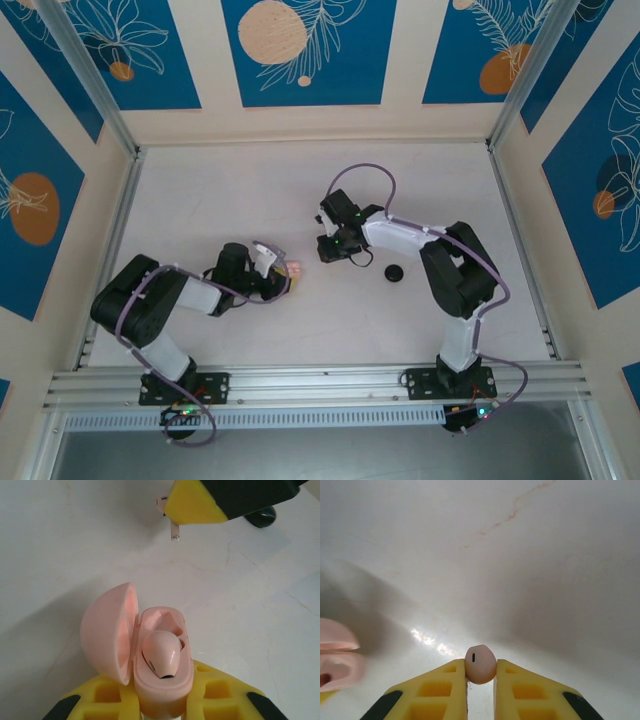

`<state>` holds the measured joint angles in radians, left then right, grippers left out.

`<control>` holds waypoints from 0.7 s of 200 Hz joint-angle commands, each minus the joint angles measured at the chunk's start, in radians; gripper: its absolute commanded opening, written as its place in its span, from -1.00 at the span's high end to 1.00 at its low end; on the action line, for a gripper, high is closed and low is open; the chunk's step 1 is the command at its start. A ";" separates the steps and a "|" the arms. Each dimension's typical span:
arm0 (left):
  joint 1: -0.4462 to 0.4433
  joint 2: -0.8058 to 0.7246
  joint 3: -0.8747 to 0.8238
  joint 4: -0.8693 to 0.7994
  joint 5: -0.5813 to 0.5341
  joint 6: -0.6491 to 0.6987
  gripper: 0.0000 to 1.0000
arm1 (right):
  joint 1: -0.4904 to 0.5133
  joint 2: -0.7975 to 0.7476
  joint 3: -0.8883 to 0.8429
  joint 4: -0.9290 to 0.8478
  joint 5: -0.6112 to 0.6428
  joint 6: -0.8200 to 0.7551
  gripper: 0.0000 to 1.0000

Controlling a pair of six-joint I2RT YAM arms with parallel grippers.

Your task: Insert the wireless bluetooth earbuds into the charging case

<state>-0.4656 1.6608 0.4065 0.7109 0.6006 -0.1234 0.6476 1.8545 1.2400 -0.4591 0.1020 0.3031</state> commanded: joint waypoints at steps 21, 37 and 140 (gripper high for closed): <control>-0.017 0.063 0.063 0.094 0.126 -0.004 0.73 | 0.030 -0.109 -0.088 0.132 0.028 -0.082 0.67; -0.018 0.073 0.075 0.099 0.142 -0.011 0.72 | 0.042 -0.136 -0.116 0.164 0.028 -0.111 0.67; -0.019 0.128 0.095 0.225 0.206 -0.115 0.72 | 0.109 -0.230 -0.193 0.244 0.043 -0.235 0.67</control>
<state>-0.4767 1.7737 0.4854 0.8570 0.7601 -0.2020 0.7467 1.6585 1.0679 -0.2386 0.1318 0.1093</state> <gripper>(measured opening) 0.173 0.169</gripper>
